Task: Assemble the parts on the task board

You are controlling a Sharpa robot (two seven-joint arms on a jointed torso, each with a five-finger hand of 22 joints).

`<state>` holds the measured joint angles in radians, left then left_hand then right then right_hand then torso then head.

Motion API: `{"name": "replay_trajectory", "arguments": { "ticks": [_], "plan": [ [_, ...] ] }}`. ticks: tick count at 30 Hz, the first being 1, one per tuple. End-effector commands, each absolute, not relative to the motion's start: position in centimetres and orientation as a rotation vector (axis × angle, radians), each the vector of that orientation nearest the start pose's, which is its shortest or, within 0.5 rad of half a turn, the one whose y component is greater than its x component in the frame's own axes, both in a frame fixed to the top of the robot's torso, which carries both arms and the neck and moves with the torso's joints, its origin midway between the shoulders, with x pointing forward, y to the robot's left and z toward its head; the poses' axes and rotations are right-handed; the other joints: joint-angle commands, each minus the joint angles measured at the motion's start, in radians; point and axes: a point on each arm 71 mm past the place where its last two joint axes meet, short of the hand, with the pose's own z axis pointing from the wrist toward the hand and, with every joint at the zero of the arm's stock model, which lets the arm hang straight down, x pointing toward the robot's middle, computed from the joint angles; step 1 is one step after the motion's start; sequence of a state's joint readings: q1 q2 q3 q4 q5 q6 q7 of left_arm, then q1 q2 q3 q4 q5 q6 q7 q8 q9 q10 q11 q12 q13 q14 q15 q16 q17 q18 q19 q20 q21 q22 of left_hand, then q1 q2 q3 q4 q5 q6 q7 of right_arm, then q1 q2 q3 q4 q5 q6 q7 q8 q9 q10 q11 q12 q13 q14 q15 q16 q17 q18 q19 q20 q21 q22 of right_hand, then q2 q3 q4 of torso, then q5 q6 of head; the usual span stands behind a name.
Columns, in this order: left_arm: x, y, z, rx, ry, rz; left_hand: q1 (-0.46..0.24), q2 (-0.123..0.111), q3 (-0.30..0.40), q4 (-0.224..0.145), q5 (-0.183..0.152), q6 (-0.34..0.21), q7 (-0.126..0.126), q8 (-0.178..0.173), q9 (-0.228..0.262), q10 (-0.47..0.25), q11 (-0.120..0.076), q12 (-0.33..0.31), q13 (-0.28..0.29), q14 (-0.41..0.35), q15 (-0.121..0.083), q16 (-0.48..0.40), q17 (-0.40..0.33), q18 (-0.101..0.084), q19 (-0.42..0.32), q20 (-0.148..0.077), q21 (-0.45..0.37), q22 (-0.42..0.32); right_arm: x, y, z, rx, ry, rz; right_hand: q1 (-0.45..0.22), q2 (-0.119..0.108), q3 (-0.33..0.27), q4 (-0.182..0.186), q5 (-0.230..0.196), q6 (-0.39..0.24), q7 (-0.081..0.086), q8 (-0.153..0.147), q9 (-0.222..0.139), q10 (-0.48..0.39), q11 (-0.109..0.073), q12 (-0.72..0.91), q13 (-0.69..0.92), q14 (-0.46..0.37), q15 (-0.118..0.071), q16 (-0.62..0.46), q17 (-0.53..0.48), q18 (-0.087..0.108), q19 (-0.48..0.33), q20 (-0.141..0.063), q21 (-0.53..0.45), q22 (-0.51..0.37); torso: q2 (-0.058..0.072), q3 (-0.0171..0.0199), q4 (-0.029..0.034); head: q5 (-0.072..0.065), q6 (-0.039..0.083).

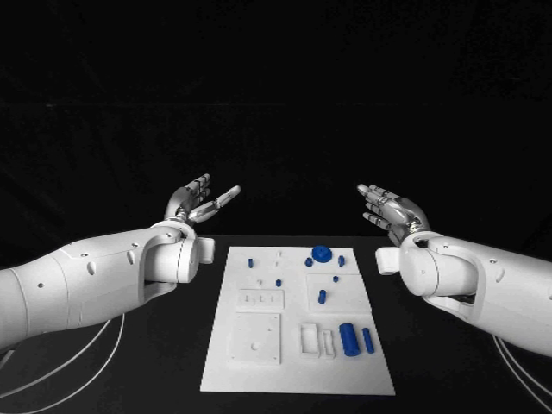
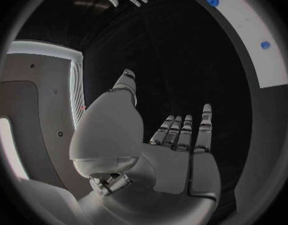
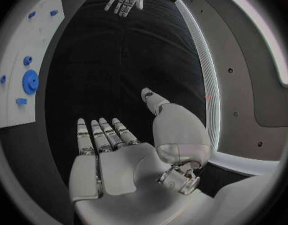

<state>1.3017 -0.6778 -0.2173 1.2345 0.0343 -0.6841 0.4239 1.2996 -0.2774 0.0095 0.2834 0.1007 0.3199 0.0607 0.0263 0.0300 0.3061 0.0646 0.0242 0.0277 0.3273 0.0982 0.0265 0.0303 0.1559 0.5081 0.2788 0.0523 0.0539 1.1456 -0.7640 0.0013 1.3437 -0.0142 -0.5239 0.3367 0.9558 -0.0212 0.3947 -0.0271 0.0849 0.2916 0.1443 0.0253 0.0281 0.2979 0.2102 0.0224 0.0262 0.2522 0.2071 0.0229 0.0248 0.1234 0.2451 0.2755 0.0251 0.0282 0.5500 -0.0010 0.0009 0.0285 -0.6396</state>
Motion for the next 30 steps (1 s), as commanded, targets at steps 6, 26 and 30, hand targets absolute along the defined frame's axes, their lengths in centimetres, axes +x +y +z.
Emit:
{"name": "replay_trajectory", "arguments": {
  "ticks": [6, 26, 30],
  "plan": [
    [55.2, 24.3, -19.4, -1.136, 1.287, -1.049, 0.056, 0.027, 0.035, 0.014, 0.006, 0.049, 0.021, 0.008, 0.004, 0.104, 0.034, 0.011, 0.007, 0.097, 0.019, 0.011, 0.007, 0.01, 0.05, 0.011, 0.013, 0.006, 53.6, -24.5, -20.5, 1.221, 1.597, 1.334, 0.326, 0.113, -0.237, -0.086, -0.038, 0.11, 0.058, 0.016, 0.01, 0.139, 0.01, 0.015, 0.009, 0.112, 0.012, 0.013, 0.009, 0.019, 0.091, 0.007, 0.016, 0.01, 0.0, 0.0, 0.0001, 0.0, 0.0],
    [53.9, 24.1, -19.0, -1.089, 1.43, -1.209, 0.122, 0.25, 0.051, -0.322, 0.034, 0.552, 0.111, 0.034, 0.028, 0.724, 0.092, 0.036, 0.031, 0.825, 0.027, 0.041, 0.037, -0.068, 0.462, -0.169, 0.243, 0.079, 54.9, -23.5, -19.4, 0.26, 1.719, 0.876, 0.281, -0.005, -0.214, -0.257, 0.329, 0.777, -0.016, 0.038, 0.036, 0.882, -0.12, 0.036, 0.033, 1.222, -0.198, 0.115, 0.201, 0.005, 1.055, -0.271, 0.266, 0.09, 0.024, 0.0014, 0.0006, 0.009, 0.026],
    [53.2, 23.8, -18.3, -1.068, 1.454, -1.257, 0.127, 0.247, 0.041, -0.339, 0.025, 0.552, 0.111, 0.034, 0.028, 0.718, 0.094, 0.036, 0.03, 0.827, 0.027, 0.041, 0.037, -0.068, 0.453, -0.169, 0.258, 0.079, 54.9, -22.5, -19.0, 0.115, 1.724, 0.796, 0.264, -0.024, -0.207, -0.251, 0.354, 0.779, -0.018, 0.039, 0.037, 0.9, -0.128, 0.037, 0.035, 1.214, -0.223, 0.521, 0.536, 0.028, 1.173, -0.297, 0.409, 0.18, 0.041, 0.0017, 0.0063, 0.006, 0.032]
  ]
}}
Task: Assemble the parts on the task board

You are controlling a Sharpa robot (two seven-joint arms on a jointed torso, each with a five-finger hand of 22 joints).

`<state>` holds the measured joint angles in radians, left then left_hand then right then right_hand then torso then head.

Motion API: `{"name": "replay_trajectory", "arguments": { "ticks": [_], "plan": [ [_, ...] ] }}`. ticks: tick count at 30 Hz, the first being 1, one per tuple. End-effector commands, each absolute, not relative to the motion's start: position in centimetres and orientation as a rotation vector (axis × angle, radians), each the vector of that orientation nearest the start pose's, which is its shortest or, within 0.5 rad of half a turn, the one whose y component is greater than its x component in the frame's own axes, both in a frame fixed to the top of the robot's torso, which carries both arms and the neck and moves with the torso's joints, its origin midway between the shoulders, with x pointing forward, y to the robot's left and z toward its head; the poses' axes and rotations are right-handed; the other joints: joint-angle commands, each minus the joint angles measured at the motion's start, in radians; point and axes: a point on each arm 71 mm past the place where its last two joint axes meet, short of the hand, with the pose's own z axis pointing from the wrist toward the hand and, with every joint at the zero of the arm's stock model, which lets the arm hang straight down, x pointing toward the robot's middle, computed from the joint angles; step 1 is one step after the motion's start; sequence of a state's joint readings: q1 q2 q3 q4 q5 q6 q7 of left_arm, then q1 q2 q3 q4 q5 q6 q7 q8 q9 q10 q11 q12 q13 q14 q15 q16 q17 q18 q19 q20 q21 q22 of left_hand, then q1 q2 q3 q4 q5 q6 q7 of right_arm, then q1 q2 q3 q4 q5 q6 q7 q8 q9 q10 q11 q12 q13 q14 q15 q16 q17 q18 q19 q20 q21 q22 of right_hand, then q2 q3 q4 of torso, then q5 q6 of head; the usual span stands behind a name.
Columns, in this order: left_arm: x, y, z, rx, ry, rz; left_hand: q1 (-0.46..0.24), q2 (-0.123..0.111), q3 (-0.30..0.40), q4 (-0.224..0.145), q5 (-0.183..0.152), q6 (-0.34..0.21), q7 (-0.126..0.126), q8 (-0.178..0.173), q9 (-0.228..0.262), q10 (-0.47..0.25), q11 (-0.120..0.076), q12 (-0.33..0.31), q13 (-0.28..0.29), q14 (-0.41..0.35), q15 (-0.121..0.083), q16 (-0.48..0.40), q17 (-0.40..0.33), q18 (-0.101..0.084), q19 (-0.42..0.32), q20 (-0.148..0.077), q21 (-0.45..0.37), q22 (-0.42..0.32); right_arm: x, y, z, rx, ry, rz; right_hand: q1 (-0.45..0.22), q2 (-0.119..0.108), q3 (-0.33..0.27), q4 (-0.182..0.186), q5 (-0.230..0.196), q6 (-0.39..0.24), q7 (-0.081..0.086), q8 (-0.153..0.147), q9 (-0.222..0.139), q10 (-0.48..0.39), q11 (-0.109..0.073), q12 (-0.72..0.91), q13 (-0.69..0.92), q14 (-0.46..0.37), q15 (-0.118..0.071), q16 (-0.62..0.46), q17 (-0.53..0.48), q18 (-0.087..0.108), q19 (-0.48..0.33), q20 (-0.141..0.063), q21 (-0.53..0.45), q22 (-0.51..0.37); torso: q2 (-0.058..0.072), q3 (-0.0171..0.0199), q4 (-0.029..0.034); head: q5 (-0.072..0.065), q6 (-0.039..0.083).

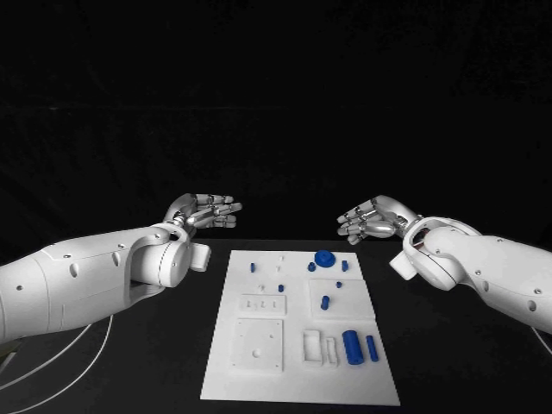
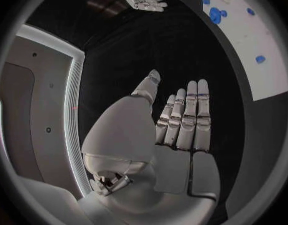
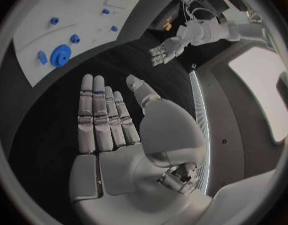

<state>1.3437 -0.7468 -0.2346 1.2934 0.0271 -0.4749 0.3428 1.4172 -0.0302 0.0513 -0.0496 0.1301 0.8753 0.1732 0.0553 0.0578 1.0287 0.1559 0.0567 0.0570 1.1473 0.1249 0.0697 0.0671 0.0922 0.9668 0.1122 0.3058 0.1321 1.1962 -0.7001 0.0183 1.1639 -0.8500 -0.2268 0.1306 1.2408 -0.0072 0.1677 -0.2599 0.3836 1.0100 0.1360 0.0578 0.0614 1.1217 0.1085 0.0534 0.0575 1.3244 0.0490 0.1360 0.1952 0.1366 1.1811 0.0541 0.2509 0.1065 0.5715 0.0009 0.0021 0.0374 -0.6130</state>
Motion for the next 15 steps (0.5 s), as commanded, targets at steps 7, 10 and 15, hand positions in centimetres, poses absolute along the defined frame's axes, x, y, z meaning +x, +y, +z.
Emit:
{"name": "replay_trajectory", "arguments": {
  "ticks": [7, 10, 15],
  "plan": [
    [51.9, 23.1, -16.9, -1.039, 1.485, -1.338, 0.0, 0.001, -0.004, -0.003, -0.003, -0.003, -0.005, 0.005, 0.0, -0.007, -0.004, 0.003, 0.001, -0.015, 0.005, -0.005, -0.001, -0.005, -0.02, 0.003, 0.009, -0.005, 54.8, -21.1, -18.5, -0.056, 1.726, 0.652, -0.059, -0.105, 0.101, -0.007, 0.041, 0.046, -0.005, 0.004, 0.003, 0.019, -0.016, 0.006, 0.005, 0.048, -0.056, 0.726, 0.645, 0.039, 0.164, -0.083, 0.486, 0.381, 0.062, -0.0009, 0.0214, -0.025, 0.036],
    [51.3, 22.8, -16.3, -1.029, 1.494, -1.366, -0.002, -0.003, -0.006, -0.002, -0.003, -0.007, -0.009, 0.005, 0.0, -0.013, -0.007, 0.003, 0.001, -0.021, 0.007, -0.006, -0.001, -0.003, -0.019, 0.004, 0.011, -0.006, 54.8, -20.3, -18.3, -0.112, 1.704, 0.598, -0.051, -0.124, 0.128, -0.011, 0.045, 0.059, -0.008, 0.003, 0.005, 0.009, -0.015, 0.008, 0.01, 0.049, -0.056, 0.738, 0.638, 0.046, 0.16, -0.085, 0.548, 0.462, 0.077, -0.0003, 0.0296, -0.032, 0.033],
    [50.8, 22.6, -15.8, -1.021, 1.501, -1.39, -0.005, -0.006, -0.005, 0.0, -0.002, -0.014, -0.008, 0.004, 0.0, -0.019, -0.006, 0.003, 0.001, -0.028, 0.009, -0.006, -0.001, 0.0, -0.019, 0.006, 0.013, -0.009, 54.7, -19.4, -18.0, -0.157, 1.668, 0.556, -0.04, -0.143, 0.161, -0.017, 0.063, 0.059, -0.038, 0.007, 0.01, -0.008, -0.02, 0.009, 0.124, 0.041, -0.063, 0.751, 0.641, 0.046, 0.18, -0.093, 0.676, 0.649, 0.098, -0.0001, 0.0404, -0.042, 0.036]
  ]
}}
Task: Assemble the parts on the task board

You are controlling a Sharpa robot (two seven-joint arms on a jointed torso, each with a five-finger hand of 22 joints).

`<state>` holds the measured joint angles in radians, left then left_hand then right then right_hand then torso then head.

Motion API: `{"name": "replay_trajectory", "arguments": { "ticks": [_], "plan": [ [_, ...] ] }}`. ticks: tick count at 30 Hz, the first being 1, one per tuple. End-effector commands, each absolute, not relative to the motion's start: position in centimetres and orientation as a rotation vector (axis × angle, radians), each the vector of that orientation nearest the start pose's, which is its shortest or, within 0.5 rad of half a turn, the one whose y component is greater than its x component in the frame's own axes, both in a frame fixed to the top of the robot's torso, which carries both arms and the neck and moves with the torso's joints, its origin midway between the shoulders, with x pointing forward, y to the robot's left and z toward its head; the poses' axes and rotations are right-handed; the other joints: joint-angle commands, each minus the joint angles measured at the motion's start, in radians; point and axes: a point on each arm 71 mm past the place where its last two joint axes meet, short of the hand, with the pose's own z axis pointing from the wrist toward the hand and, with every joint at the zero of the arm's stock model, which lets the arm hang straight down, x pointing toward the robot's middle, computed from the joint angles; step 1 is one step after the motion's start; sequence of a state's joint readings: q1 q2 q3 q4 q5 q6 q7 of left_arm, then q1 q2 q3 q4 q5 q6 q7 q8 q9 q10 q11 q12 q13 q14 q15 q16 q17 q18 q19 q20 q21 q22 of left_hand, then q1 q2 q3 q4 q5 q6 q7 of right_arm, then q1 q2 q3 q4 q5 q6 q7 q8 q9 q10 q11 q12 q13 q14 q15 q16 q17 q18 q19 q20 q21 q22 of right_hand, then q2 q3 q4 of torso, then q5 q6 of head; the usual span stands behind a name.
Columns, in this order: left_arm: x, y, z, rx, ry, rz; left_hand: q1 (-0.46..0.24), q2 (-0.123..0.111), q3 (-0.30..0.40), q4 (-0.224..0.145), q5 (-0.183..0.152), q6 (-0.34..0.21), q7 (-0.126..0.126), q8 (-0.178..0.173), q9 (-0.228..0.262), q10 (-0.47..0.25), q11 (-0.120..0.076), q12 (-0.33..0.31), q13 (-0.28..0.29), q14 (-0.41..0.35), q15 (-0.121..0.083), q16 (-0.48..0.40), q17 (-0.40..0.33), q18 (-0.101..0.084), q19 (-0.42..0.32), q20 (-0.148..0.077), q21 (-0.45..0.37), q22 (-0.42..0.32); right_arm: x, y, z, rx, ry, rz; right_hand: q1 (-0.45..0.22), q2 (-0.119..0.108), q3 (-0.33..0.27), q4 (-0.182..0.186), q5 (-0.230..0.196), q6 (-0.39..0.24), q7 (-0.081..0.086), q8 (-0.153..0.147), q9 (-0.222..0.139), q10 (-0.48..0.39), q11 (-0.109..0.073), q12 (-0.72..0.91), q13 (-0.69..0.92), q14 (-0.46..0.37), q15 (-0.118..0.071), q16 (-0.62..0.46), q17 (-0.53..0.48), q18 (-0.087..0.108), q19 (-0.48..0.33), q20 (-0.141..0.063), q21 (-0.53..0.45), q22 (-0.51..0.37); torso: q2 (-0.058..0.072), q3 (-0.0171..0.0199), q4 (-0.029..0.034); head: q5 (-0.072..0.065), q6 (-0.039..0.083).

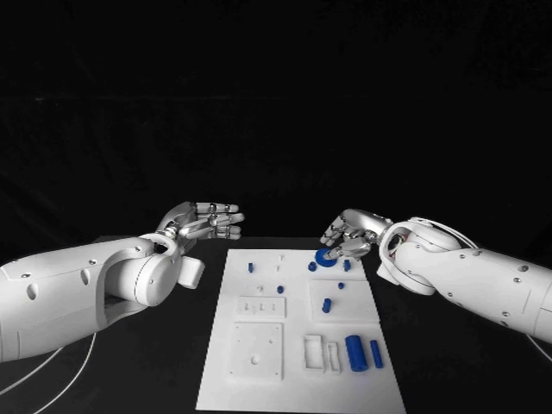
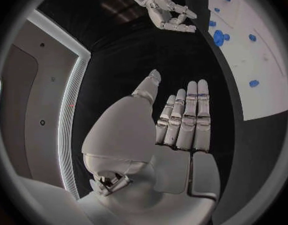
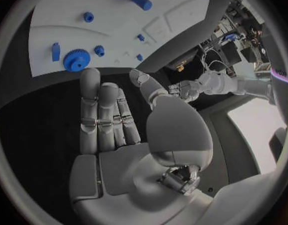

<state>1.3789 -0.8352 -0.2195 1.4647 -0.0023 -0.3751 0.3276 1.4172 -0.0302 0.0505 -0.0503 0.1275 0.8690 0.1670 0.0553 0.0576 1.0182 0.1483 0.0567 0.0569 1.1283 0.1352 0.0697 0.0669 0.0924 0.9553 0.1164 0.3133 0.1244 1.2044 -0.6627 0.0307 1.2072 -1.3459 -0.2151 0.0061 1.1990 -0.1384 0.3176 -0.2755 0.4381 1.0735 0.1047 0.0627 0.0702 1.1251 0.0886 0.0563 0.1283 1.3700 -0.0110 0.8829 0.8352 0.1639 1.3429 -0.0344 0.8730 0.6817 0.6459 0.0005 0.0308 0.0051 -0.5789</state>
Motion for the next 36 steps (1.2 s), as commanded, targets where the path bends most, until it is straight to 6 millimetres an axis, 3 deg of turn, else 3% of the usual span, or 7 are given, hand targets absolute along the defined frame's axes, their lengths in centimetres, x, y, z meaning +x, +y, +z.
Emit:
{"name": "replay_trajectory", "arguments": {
  "ticks": [1, 3, 6, 12, 24, 26, 36],
  "plan": [
    [50.7, 22.6, -15.7, -1.018, 1.502, -1.392, -0.005, -0.007, -0.004, 0.001, 0.0, -0.008, -0.003, 0.004, 0.0, -0.011, 0.001, 0.003, 0.001, -0.01, -0.001, -0.006, -0.001, 0.001, -0.008, 0.003, 0.006, -0.002, 54.7, -19.3, -18.0, -0.165, 1.664, 0.55, 0.003, -0.017, 0.014, -0.001, 0.017, -0.011, -0.013, 0.003, 0.003, -0.021, -0.001, 0.005, 0.085, -0.001, -0.003, 0.005, 0.0, 0.02, 0.022, -0.005, 0.068, 0.099, 0.026, -0.0001, 0.0132, -0.012, 0.0],
    [50.6, 22.6, -15.4, -1.01, 1.502, -1.398, -0.005, -0.009, -0.002, 0.003, 0.0, -0.01, -0.003, 0.005, 0.0, -0.012, 0.001, 0.003, 0.001, -0.012, 0.0, -0.005, 0.0, 0.004, -0.008, 0.005, 0.008, -0.006, 54.6, -19.0, -18.0, -0.183, 1.659, 0.534, 0.002, -0.021, 0.019, -0.004, 0.029, -0.016, -0.016, 0.0, 0.006, -0.02, -0.004, 0.012, 0.135, 0.004, -0.007, 0.007, 0.0, 0.024, 0.031, -0.007, 0.066, 0.114, 0.034, -0.0026, 0.0171, -0.014, -0.001],
    [50.4, 22.5, -15.0, -0.999, 1.502, -1.405, -0.005, -0.011, -0.001, 0.005, 0.0, -0.012, -0.004, 0.004, 0.0, -0.014, 0.0, 0.003, 0.001, -0.014, 0.001, -0.006, -0.001, 0.005, -0.009, 0.006, 0.01, -0.008, 54.5, -18.6, -17.9, -0.212, 1.649, 0.505, 0.01, -0.018, 0.05, -0.005, 0.025, -0.008, -0.014, 0.001, 0.01, -0.026, -0.008, 0.076, 0.069, 0.019, -0.012, 0.015, 0.003, 0.028, 0.056, -0.012, 0.064, 0.132, 0.043, -0.0061, 0.0216, -0.016, -0.005],
    [50.2, 22.3, -14.4, -0.983, 1.504, -1.417, -0.005, -0.013, 0.0, 0.006, 0.0, -0.015, -0.005, 0.004, 0.0, -0.018, -0.001, 0.003, 0.001, -0.017, 0.002, -0.006, -0.001, 0.005, -0.009, 0.006, 0.012, -0.011, 54.4, -18.0, -17.8, -0.259, 1.63, 0.462, 0.002, -0.028, 0.126, -0.005, 0.04, 0.017, -0.008, 0.001, 0.014, 0.003, -0.02, 0.118, -0.03, 0.05, -0.023, 0.013, 0.001, 0.021, 0.089, -0.021, 0.082, 0.184, 0.054, -0.009, 0.0264, -0.017, -0.009],
    [49.9, 21.8, -13.6, -0.954, 1.508, -1.431, -0.006, -0.015, 0.001, 0.008, 0.0, -0.02, -0.004, 0.004, -0.001, -0.022, -0.001, 0.003, 0.001, -0.02, 0.003, -0.006, -0.001, 0.006, -0.009, 0.007, 0.013, -0.013, 54.5, -17.2, -18.2, -0.306, 1.613, 0.394, -0.006, -0.034, 0.164, 0.0, 0.022, 0.039, 0.003, 0.001, 0.013, 0.038, -0.022, 0.094, -0.061, 0.058, -0.025, 0.004, 0.007, 0.018, 0.104, -0.024, 0.06, 0.22, 0.077, -0.0065, 0.0369, -0.023, -0.004],
    [49.9, 21.8, -13.5, -0.951, 1.507, -1.431, -0.007, -0.023, 0.006, 0.017, 0.0, -0.032, -0.001, 0.003, -0.001, -0.027, 0.002, 0.003, 0.001, -0.023, 0.004, -0.006, -0.001, 0.007, -0.01, 0.009, 0.016, -0.019, 54.6, -17.2, -18.3, -0.306, 1.613, 0.383, -0.007, -0.034, 0.169, 0.001, 0.013, 0.042, 0.003, 0.001, 0.012, 0.038, -0.021, 0.092, -0.06, 0.058, -0.025, 0.003, 0.008, 0.019, 0.102, -0.024, 0.051, 0.221, 0.081, -0.0058, 0.0389, -0.025, 0.004],
    [49.9, 22.1, -12.8, -0.945, 1.497, -1.425, -0.003, -0.043, 0.02, 0.043, 0.001, -0.053, 0.006, 0.003, -0.002, -0.034, 0.008, 0.003, 0.001, -0.03, 0.007, -0.006, -0.001, 0.01, -0.011, 0.013, 0.018, -0.032, 54.9, -17.0, -18.6, -0.31, 1.624, 0.353, -0.008, -0.031, 0.172, 0.003, -0.01, 0.052, 0.004, 0.001, 0.011, 0.045, -0.023, 0.098, -0.06, 0.06, -0.026, 0.001, 0.012, 0.017, 0.11, -0.025, 0.03, 0.249, 0.097, -0.0057, 0.0456, -0.027, 0.007]
  ]
}}
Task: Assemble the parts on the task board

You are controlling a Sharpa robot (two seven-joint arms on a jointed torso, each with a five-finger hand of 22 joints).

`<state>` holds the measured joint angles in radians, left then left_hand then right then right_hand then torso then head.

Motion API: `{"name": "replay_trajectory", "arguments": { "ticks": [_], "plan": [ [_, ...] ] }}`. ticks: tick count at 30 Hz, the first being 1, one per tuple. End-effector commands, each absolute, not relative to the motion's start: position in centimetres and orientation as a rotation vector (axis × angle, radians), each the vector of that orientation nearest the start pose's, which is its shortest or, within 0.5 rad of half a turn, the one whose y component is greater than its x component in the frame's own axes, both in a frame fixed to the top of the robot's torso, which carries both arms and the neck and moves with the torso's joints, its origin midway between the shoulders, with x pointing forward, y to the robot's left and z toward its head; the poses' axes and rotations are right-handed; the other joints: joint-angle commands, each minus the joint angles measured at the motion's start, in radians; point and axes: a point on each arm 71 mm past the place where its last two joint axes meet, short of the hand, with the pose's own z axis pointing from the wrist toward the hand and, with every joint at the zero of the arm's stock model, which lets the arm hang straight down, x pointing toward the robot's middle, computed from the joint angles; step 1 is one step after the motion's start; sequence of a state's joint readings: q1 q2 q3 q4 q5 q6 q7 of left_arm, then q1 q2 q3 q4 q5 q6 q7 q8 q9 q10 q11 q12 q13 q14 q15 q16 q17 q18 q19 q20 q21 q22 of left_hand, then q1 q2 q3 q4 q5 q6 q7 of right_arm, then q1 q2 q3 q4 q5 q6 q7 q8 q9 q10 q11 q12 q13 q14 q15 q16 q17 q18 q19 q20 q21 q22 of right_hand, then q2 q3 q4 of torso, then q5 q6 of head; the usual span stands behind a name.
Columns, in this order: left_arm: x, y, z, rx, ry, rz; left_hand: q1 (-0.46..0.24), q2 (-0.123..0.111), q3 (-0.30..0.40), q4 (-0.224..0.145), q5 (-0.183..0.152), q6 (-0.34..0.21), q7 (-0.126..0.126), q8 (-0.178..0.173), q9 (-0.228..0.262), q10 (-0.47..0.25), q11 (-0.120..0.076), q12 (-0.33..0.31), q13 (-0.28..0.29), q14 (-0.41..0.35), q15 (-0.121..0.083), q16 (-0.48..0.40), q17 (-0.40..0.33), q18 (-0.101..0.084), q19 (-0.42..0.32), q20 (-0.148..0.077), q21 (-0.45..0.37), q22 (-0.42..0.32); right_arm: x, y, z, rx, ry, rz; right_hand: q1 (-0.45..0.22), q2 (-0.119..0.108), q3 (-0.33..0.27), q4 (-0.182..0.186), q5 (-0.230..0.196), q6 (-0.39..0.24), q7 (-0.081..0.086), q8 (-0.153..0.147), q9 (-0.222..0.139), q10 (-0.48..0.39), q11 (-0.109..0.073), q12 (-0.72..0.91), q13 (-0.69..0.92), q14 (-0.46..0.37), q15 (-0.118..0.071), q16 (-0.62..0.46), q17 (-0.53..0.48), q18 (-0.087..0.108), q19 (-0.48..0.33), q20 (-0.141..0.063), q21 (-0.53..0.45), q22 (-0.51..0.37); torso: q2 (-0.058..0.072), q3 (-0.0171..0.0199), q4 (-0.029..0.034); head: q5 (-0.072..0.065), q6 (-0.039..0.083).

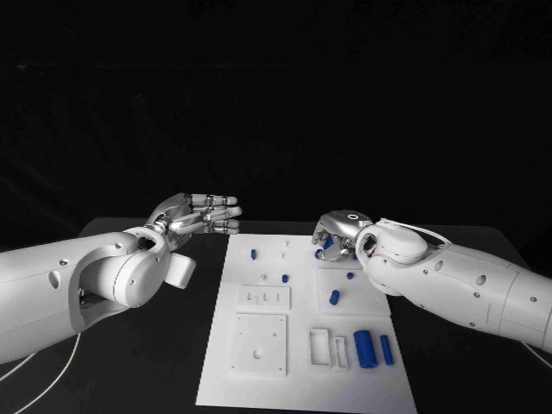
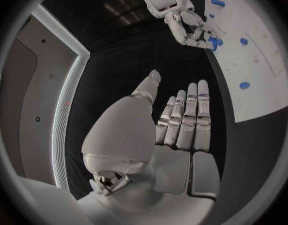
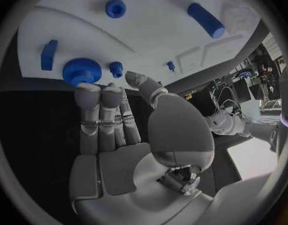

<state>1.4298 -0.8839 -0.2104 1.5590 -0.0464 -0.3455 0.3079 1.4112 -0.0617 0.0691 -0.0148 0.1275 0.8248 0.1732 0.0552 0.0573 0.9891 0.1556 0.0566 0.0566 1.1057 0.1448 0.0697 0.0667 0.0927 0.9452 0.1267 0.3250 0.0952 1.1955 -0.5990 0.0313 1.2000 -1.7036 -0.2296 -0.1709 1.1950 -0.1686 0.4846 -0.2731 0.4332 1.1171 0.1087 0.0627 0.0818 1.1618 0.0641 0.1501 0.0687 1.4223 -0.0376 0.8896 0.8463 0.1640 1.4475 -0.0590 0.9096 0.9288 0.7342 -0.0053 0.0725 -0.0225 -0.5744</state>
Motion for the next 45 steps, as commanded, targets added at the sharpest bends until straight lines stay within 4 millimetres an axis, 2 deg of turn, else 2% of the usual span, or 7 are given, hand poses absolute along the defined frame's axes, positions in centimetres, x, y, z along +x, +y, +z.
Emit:
{"name": "replay_trajectory", "arguments": {
  "ticks": [1, 8, 13, 15, 27, 36, 45],
  "plan": [
    [49.86, 22.14, -12.83, -0.945, 1.496, -1.425, 0.003, -0.012, 0.001, 0.007, 0.001, -0.009, 0.0, 0.003, -0.001, -0.005, 0.001, 0.003, 0.001, -0.007, -0.002, -0.006, -0.001, 0.01, -0.001, 0.003, 0.006, -0.003, 54.91, -16.97, -18.62, -0.31, 1.623, 0.35, -0.004, -0.001, 0.005, 0.0, -0.006, 0.009, 0.0, 0.001, 0.0, 0.008, 0.001, 0.004, 0.0, 0.007, 0.001, -0.006, 0.001, 0.018, 0.005, 0.0, -0.008, 0.002, 0.009, 0.0002, 0.0041, 0.0, 0.002],
    [49.86, 22.14, -12.71, -0.941, 1.496, -1.425, 0.003, -0.015, 0.002, 0.011, 0.0, -0.01, 0.0, 0.002, -0.002, -0.006, 0.001, 0.003, 0.001, -0.009, -0.002, -0.007, -0.001, 0.01, -0.001, 0.003, 0.006, -0.006, 55.02, -17.09, -18.81, -0.309, 1.629, 0.328, -0.004, -0.002, 0.011, 0.001, -0.018, 0.017, 0.0, 0.001, 0.0, 0.012, 0.0, 0.003, -0.001, 0.008, 0.0, -0.008, 0.002, 0.016, 0.01, -0.001, -0.023, 0.02, 0.015, 0.0004, 0.003, 0.0, 0.0],
    [49.95, 22.19, -12.7, -0.941, 1.495, -1.421, 0.003, -0.015, 0.002, 0.011, 0.0, -0.01, 0.0, 0.002, -0.002, -0.006, 0.001, 0.003, 0.001, -0.009, -0.002, -0.007, -0.001, 0.01, -0.001, 0.003, 0.006, -0.006, 54.99, -17.07, -18.93, -0.313, 1.638, 0.324, 0.0, 0.003, 0.014, 0.001, -0.033, 0.026, -0.002, 0.001, 0.001, 0.021, -0.003, 0.005, 0.0, 0.008, -0.001, -0.008, 0.003, 0.015, 0.013, -0.002, -0.027, 0.03, 0.019, 0.0008, 0.0039, 0.007, 0.003],
    [50.0, 22.2, -12.72, -0.942, 1.496, -1.419, 0.003, -0.015, 0.003, 0.016, 0.0, -0.011, 0.0, 0.002, -0.002, -0.006, 0.001, 0.003, 0.001, -0.009, -0.002, -0.006, -0.001, 0.01, -0.001, 0.003, 0.007, -0.008, 54.94, -17.01, -18.96, -0.316, 1.642, 0.323, 0.004, 0.006, 0.014, 0.001, -0.04, 0.033, -0.004, 0.002, 0.002, 0.035, -0.007, 0.01, 0.001, 0.008, -0.004, -0.008, 0.004, 0.014, 0.015, -0.004, -0.026, 0.037, 0.02, 0.0011, 0.0045, 0.011, 0.001],
    [50.12, 22.31, -12.76, -0.945, 1.495, -1.412, 0.005, -0.015, 0.004, 0.015, 0.001, -0.011, 0.0, 0.003, -0.002, -0.006, 0.001, 0.003, 0.001, -0.009, -0.002, -0.007, -0.001, 0.01, -0.001, 0.003, 0.007, -0.009, 54.79, -16.88, -19.08, -0.321, 1.642, 0.319, 0.021, 0.036, 0.034, 0.002, -0.105, 0.104, -0.024, 0.001, 0.022, 0.116, -0.036, 0.014, 0.01, 0.01, -0.022, -0.009, 0.007, -0.01, 0.019, -0.021, -0.01, 0.078, 0.023, 0.0002, 0.006, 0.002, -0.003],
    [50.15, 22.36, -12.77, -0.945, 1.495, -1.41, 0.005, -0.012, 0.004, 0.015, 0.001, -0.01, 0.0, 0.003, -0.002, -0.006, 0.001, 0.003, 0.001, -0.01, -0.002, -0.006, -0.001, 0.011, -0.001, 0.003, 0.008, -0.011, 54.78, -16.82, -19.03, -0.301, 1.623, 0.33, 0.019, 0.052, 0.03, 0.011, -0.116, 0.129, -0.031, 0.002, 0.035, 0.147, -0.049, 0.006, 0.022, 0.011, -0.03, -0.012, 0.01, -0.019, 0.022, -0.029, -0.017, 0.096, 0.026, -0.001, 0.0069, 0.004, -0.003],
    [50.28, 22.52, -12.79, -0.948, 1.492, -1.404, 0.007, -0.01, 0.003, 0.012, 0.0, -0.009, 0.0, 0.003, -0.002, -0.006, 0.001, 0.003, 0.001, -0.011, -0.002, -0.006, -0.001, 0.011, -0.001, 0.003, 0.01, -0.013, 54.51, -16.59, -18.28, -0.251, 1.543, 0.353, 0.017, 0.051, 0.069, 0.001, -0.11, 0.168, -0.041, 0.002, 0.066, 0.173, -0.062, 0.017, 0.054, 0.013, -0.041, -0.022, 0.01, -0.028, 0.025, -0.042, -0.032, 0.108, 0.027, -0.0014, 0.0071, 0.005, -0.003]
  ]
}}
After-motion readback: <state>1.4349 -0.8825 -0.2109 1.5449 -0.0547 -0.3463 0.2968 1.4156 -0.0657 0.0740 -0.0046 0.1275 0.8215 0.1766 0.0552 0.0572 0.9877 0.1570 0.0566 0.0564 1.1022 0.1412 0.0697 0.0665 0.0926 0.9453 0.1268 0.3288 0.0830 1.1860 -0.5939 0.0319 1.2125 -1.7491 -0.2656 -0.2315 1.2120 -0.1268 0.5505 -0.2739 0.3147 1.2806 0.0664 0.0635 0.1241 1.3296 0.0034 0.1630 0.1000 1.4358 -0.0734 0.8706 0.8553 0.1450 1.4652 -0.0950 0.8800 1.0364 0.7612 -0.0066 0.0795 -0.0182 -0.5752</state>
